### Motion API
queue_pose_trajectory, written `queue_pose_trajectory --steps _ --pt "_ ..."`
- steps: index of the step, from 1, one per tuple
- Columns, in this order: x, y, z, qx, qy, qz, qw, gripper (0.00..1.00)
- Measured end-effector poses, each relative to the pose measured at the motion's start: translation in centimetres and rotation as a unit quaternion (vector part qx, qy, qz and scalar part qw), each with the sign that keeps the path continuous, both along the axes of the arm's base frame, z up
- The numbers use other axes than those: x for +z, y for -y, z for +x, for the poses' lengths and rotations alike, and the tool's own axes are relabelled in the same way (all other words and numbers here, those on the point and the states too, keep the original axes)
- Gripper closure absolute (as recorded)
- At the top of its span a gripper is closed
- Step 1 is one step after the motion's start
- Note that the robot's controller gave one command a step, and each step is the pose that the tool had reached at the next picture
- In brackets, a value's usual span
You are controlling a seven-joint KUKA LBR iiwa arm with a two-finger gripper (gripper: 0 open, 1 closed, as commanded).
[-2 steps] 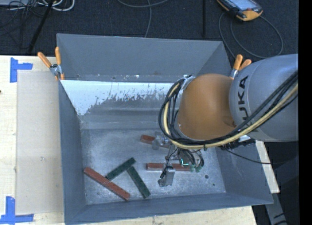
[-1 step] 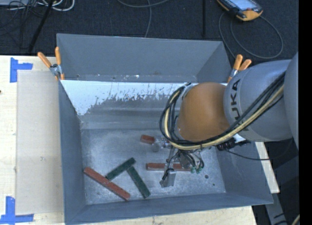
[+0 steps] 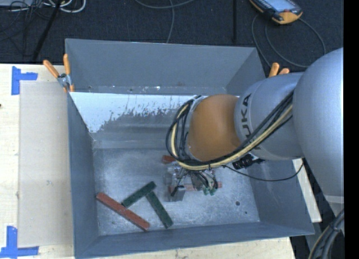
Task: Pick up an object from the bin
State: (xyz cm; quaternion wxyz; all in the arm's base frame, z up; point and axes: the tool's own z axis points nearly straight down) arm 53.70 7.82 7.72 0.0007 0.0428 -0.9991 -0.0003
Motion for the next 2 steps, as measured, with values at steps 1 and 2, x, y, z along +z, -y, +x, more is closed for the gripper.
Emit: queue_pose_trajectory --steps 1,2 --pt "0.0 0.0 0.0 0.0 0.0 0.0 1.0 1.0" --pt "5.2 -1.4 -0.5 0.012 -0.003 -0.001 0.9999 1.0"
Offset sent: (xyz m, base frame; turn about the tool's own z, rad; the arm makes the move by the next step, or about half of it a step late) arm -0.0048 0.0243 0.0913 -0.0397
